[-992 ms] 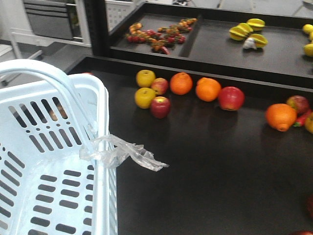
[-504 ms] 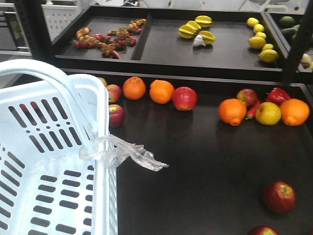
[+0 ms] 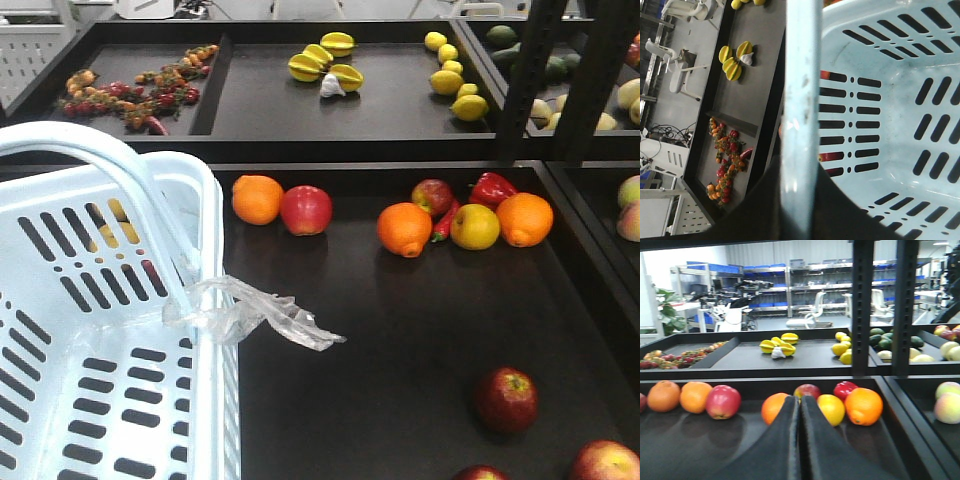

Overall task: Pick three apples into basket with both arms
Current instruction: 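Drive the base to the apple table with the basket held aloft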

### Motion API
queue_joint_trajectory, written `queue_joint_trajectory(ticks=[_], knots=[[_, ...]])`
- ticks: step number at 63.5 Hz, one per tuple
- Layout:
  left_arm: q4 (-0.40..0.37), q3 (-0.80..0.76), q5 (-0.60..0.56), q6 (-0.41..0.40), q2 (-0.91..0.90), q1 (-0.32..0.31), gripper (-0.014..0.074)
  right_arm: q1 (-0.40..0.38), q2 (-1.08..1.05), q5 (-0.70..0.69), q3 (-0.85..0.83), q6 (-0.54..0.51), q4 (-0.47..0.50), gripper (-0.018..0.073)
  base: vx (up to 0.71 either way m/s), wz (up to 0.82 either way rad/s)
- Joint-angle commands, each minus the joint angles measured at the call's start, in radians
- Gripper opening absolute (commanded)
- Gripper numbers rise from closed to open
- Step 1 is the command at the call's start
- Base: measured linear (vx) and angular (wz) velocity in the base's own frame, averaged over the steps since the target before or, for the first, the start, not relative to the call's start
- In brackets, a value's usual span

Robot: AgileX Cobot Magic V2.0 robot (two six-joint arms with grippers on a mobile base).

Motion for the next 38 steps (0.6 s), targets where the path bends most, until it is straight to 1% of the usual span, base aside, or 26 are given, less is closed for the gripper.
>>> queue_joint_trajectory(ticks=[1, 18, 38], knots=[[0.019, -0.027, -0.084, -0.016, -0.001, -0.001, -0.0006, -0.002, -0.01, -0.073, 0.013, -0.001, -0.005, -0.0009, 0.05, -0.21], [0.019, -0.027, -0.084, -0.016, -0.001, -0.001, -0.0006, -0.002, -0.01, -0.073, 0.013, -0.001, -0.005, -0.0009, 0.04, -0.15], [0.019, -0.027, -0.083, -0.016, -0.001, -0.001, -0.0006, -0.002, -0.01, -0.073, 0.013, -0.001, -0.005, -0.0009, 0.0, 0.0]])
